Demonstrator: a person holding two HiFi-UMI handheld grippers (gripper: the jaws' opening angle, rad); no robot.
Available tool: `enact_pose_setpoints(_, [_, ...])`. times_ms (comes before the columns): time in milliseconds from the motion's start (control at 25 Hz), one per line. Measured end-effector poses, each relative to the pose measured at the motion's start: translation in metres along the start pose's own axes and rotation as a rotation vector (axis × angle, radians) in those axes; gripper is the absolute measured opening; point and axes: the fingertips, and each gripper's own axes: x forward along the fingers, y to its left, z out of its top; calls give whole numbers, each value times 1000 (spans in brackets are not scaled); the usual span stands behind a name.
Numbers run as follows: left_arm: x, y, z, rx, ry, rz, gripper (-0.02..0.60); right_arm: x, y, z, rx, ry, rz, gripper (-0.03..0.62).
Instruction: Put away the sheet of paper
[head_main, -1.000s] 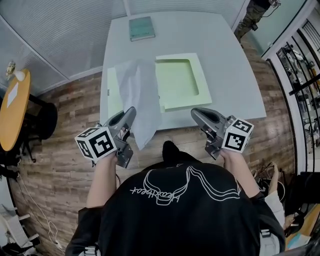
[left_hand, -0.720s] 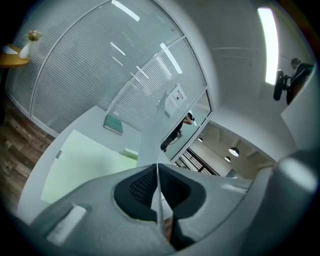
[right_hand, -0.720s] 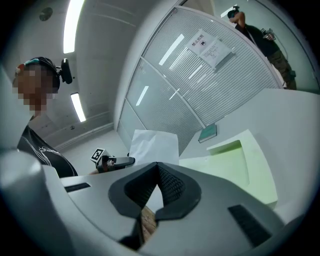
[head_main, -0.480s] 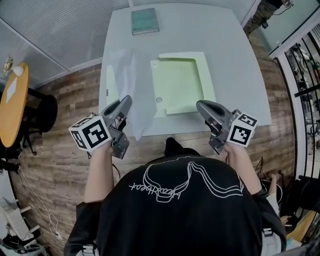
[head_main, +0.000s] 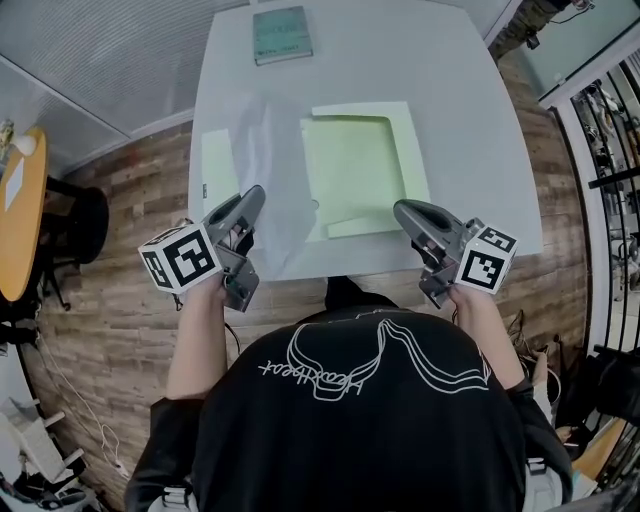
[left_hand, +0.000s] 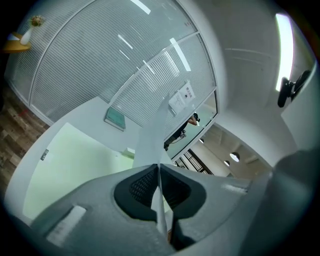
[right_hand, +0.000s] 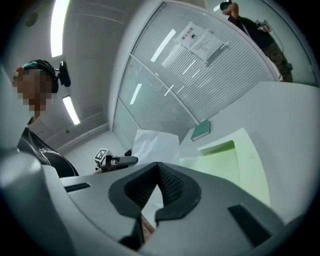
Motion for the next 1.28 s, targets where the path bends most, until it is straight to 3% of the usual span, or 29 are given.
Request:
enact_pose_setpoints(400, [18,9,-1,-137,-8,-55,12,8,-14,-6,26,16,-10,8])
enact_pose_setpoints(720, [34,36,-14,-203,14,-10,12,7,-26,-7,49,23,-28,8])
enact_pose_setpoints(1280, [57,81,-37,-251,93,67,12,15,-44,-18,101,50,-38,8])
